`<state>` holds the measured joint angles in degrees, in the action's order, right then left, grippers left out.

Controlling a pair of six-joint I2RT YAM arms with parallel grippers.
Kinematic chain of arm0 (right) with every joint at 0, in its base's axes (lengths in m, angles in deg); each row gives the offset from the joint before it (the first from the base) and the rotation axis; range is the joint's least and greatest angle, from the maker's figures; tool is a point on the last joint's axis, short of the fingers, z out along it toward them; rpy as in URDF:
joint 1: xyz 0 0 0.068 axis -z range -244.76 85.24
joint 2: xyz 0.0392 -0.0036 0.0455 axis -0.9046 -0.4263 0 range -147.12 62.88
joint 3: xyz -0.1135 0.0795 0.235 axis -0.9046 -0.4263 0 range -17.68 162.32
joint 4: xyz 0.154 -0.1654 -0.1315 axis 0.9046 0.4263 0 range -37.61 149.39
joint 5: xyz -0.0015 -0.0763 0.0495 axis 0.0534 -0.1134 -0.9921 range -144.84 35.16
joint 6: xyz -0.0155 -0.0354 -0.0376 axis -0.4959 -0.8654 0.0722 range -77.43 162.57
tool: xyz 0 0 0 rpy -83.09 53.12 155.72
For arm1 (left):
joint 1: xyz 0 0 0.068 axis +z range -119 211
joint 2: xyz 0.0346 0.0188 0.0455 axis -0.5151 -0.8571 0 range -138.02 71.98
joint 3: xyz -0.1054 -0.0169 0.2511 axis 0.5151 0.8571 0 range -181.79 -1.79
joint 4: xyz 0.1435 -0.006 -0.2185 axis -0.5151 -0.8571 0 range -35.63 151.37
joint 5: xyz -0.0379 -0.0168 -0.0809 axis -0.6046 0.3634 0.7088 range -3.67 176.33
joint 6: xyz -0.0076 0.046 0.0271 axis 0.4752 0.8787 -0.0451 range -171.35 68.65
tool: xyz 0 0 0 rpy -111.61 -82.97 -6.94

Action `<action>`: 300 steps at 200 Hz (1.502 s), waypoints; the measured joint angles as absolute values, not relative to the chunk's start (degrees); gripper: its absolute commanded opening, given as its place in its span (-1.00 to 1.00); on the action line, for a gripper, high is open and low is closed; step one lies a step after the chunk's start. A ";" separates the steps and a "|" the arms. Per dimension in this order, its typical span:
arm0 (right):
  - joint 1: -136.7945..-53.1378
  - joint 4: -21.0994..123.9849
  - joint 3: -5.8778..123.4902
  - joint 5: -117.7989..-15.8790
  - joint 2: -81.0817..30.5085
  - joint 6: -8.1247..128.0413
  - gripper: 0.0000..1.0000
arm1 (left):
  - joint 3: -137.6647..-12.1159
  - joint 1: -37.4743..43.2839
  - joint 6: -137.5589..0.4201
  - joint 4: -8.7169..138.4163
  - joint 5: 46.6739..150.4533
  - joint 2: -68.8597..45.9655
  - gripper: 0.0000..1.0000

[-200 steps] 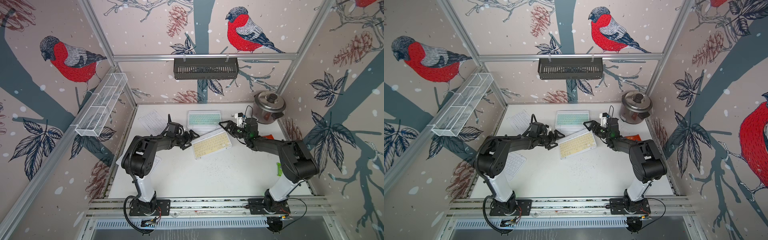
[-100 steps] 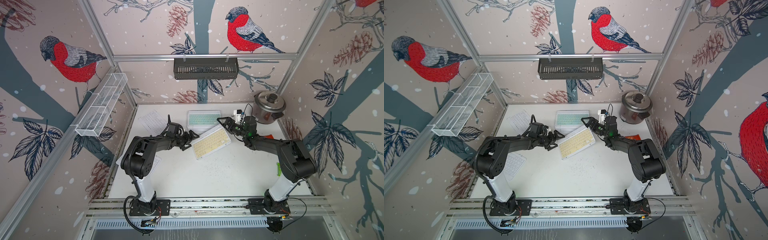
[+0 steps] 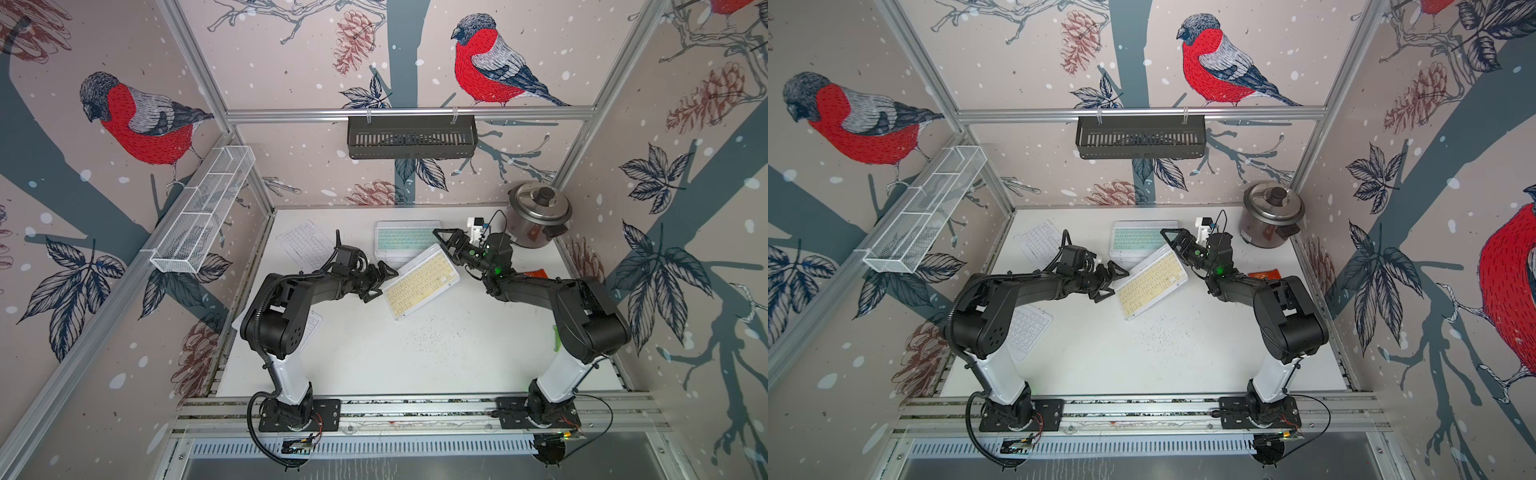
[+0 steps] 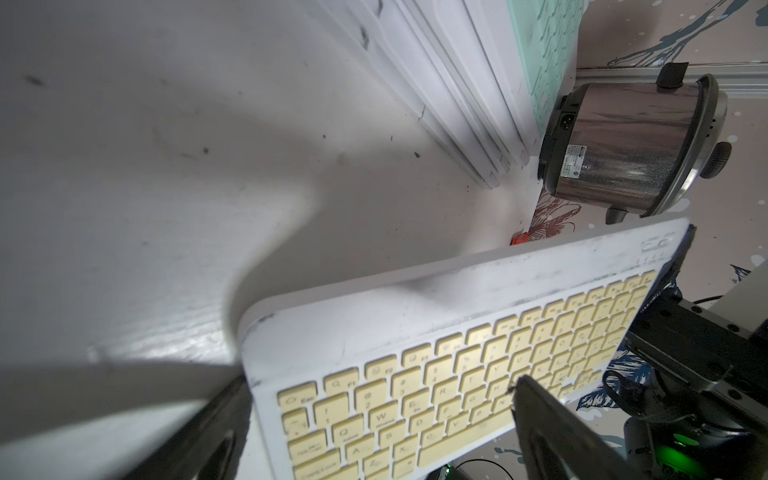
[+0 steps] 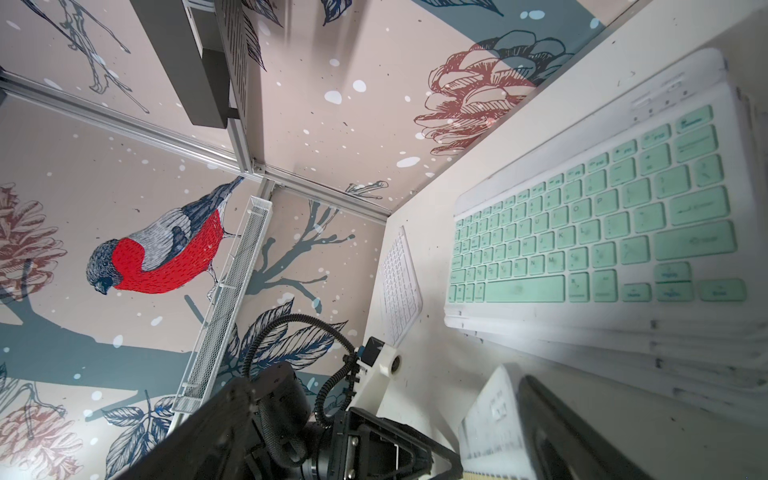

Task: Stack the numeric keypads
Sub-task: Pick up the numeric keypad from the center of the board.

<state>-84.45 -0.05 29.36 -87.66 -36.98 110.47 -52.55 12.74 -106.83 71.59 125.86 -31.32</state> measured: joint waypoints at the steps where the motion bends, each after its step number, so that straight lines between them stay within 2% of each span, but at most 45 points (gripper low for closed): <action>1: -84.47 -0.27 29.34 -87.57 -37.02 110.67 0.99 | -52.55 12.74 -106.83 71.56 125.86 -31.32 0.93; 78: -86.00 -10.76 28.55 -84.75 -39.25 121.23 0.99 | -52.53 12.74 -106.96 71.35 125.05 -31.11 0.93; 151: -86.09 -8.73 26.57 -82.59 -35.90 126.36 0.99 | -51.91 12.74 -107.49 72.26 125.40 -31.00 0.93; 243: -86.39 7.23 25.91 -84.25 -31.16 127.35 0.99 | -51.32 12.39 -108.06 78.82 128.51 -30.10 0.93; 300: -84.99 22.90 29.03 -85.93 -26.64 117.42 0.99 | -50.71 12.39 -108.06 79.17 128.53 -30.10 0.93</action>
<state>-84.99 22.90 29.03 -85.93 -26.64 117.42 -50.71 12.39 -108.06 79.17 128.53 -30.10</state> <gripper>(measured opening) 0.997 0.964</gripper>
